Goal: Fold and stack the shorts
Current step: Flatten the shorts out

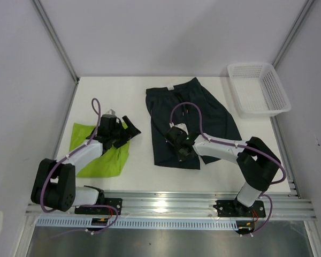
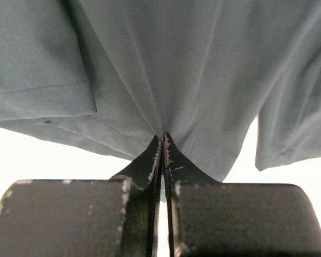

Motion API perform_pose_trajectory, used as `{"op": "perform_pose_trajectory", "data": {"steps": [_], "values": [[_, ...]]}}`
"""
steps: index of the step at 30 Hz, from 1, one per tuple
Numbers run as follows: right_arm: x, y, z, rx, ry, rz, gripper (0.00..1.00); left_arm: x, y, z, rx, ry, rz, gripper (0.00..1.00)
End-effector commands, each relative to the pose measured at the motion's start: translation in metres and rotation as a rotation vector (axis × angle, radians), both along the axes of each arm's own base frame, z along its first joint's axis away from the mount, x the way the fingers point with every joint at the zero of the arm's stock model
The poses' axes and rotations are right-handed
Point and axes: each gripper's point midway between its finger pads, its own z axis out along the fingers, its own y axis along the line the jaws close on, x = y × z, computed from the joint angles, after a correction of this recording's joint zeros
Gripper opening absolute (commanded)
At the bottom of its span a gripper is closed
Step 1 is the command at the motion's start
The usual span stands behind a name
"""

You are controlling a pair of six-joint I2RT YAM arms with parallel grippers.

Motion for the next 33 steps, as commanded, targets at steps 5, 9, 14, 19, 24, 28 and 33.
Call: {"op": "perform_pose_trajectory", "data": {"steps": [5, 9, 14, 19, 24, 28, 33], "values": [[-0.007, -0.044, 0.021, -0.079, -0.06, -0.109, 0.02, 0.038, -0.036, 0.01, -0.072, -0.062, -0.018, 0.99], [-0.018, -0.048, 0.025, -0.072, -0.05, -0.101, 0.41, 0.04, -0.021, 0.001, -0.026, -0.049, 0.027, 0.99], [-0.026, -0.026, 0.048, 0.063, -0.088, -0.062, 0.47, 0.037, 0.031, -0.01, 0.044, -0.037, 0.129, 0.99], [-0.032, 0.018, 0.07, 0.298, -0.074, 0.034, 0.4, 0.028, 0.064, -0.014, 0.091, -0.024, 0.197, 0.99], [-0.018, 0.043, 0.057, 0.361, -0.039, 0.052, 0.36, 0.033, 0.055, 0.001, 0.052, -0.069, 0.165, 0.99], [-0.013, 0.052, 0.038, 0.384, 0.018, 0.054, 0.36, 0.032, 0.048, 0.014, 0.05, -0.096, 0.129, 0.99], [-0.007, 0.049, 0.016, 0.348, 0.047, 0.025, 0.41, 0.028, 0.042, 0.036, 0.055, -0.152, 0.104, 0.99]]}}
